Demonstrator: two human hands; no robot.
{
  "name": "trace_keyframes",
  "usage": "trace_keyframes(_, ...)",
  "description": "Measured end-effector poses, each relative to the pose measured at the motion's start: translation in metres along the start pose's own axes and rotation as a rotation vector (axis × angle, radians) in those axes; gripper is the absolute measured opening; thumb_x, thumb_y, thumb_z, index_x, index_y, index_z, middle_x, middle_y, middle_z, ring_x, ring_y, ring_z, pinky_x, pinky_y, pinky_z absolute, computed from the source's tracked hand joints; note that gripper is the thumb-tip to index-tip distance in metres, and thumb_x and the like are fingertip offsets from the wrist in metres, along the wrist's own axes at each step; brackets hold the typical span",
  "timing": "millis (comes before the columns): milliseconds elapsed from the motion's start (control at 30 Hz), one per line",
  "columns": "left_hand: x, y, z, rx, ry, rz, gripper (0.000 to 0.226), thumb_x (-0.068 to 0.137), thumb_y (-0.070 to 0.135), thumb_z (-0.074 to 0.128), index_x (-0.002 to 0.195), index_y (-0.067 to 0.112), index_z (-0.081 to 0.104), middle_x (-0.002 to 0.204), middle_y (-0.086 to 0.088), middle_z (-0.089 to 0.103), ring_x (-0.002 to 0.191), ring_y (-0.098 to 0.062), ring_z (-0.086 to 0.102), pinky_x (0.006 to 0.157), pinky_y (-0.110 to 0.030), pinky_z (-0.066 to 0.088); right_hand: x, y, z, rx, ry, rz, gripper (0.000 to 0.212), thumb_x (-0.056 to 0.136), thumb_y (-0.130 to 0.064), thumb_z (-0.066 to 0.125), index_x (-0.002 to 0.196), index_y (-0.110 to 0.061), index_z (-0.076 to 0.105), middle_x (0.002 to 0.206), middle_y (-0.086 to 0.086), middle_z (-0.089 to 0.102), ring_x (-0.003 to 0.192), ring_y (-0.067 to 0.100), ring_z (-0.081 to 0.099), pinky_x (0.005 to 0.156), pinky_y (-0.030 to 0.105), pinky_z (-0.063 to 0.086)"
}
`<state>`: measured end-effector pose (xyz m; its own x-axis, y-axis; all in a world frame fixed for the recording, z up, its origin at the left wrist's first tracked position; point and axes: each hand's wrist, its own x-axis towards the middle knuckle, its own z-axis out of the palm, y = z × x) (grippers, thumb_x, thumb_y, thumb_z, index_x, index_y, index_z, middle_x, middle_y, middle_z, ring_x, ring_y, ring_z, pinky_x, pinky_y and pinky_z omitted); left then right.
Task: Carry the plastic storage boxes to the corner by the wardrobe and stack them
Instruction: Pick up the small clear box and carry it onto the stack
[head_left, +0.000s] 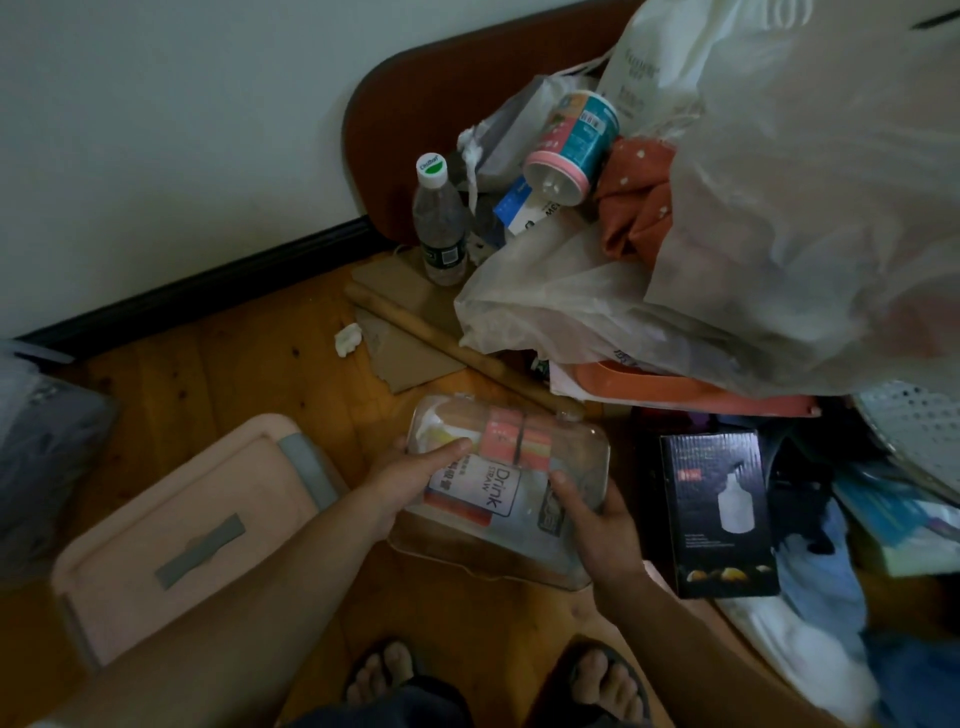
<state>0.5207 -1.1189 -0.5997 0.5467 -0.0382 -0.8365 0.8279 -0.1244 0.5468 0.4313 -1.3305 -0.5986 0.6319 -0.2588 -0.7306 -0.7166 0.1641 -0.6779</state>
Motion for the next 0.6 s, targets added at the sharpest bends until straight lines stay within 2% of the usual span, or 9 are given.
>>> trace_keyframes(167,-0.03,0.007,0.003,-0.011,-0.028,-0.011,0.035,0.069,0.04,0.082,0.095,0.026,0.063,0.071,0.011,0.074,0.06,-0.005,0.07,0.042,-0.017,0.05,-0.022,-0.011,-0.009,-0.036,0.015,0.008,0.067,0.062,-0.062,0.07,0.122,-0.035,0.056,0.108,-0.003,0.069,0.099,0.019,0.066,0.073,0.036,0.056)
trace_keyframes(267,-0.057,0.015,0.003,0.001,-0.069,0.002,0.059,0.056,0.048,0.083,0.107,0.024,0.069,0.09,0.003,0.077,0.079,-0.011,0.073,0.058,-0.023,0.056,-0.044,-0.023,-0.015,-0.069,0.012,-0.001,0.062,0.059,-0.069,0.07,0.113,-0.042,0.058,0.103,-0.006,0.071,0.093,0.014,0.069,0.067,0.03,0.056)
trace_keyframes(333,-0.077,0.021,0.002,-0.007,-0.064,-0.007,0.07,0.046,0.055,0.085,0.108,0.027,0.067,0.095,0.001,0.076,0.085,-0.014,0.073,0.07,-0.031,0.057,-0.061,-0.034,-0.017,-0.086,0.012,0.003,0.07,0.056,-0.073,0.069,0.117,-0.041,0.056,0.102,-0.006,0.071,0.09,0.011,0.07,0.064,0.027,0.056)
trace_keyframes(400,-0.093,0.026,0.0,-0.022,-0.051,-0.021,0.082,0.039,0.061,0.086,0.111,0.029,0.064,0.1,0.0,0.076,0.089,-0.017,0.073,0.08,-0.037,0.058,-0.075,-0.045,-0.018,-0.1,0.02,0.005,0.08,0.051,-0.078,0.069,0.12,-0.039,0.055,0.103,-0.006,0.071,0.092,0.013,0.069,0.07,0.034,0.058)
trace_keyframes(467,-0.114,0.036,-0.004,-0.014,-0.043,-0.02,0.096,0.037,0.066,0.086,0.12,0.027,0.06,0.108,-0.001,0.073,0.096,-0.019,0.071,0.088,-0.041,0.056,-0.091,-0.06,-0.02,-0.112,0.014,0.019,0.08,0.049,-0.079,0.07,0.118,-0.042,0.056,0.104,-0.005,0.071,0.095,0.017,0.068,0.079,0.043,0.057)
trace_keyframes(600,-0.16,0.06,-0.011,-0.026,-0.021,-0.022,0.103,0.039,0.066,0.085,0.128,0.027,0.054,0.111,0.0,0.072,0.098,-0.017,0.07,0.086,-0.04,0.056,-0.129,-0.096,-0.021,-0.123,0.021,-0.013,0.066,0.053,-0.073,0.071,0.11,-0.042,0.06,0.104,-0.004,0.071,0.094,0.017,0.069,0.081,0.045,0.058)
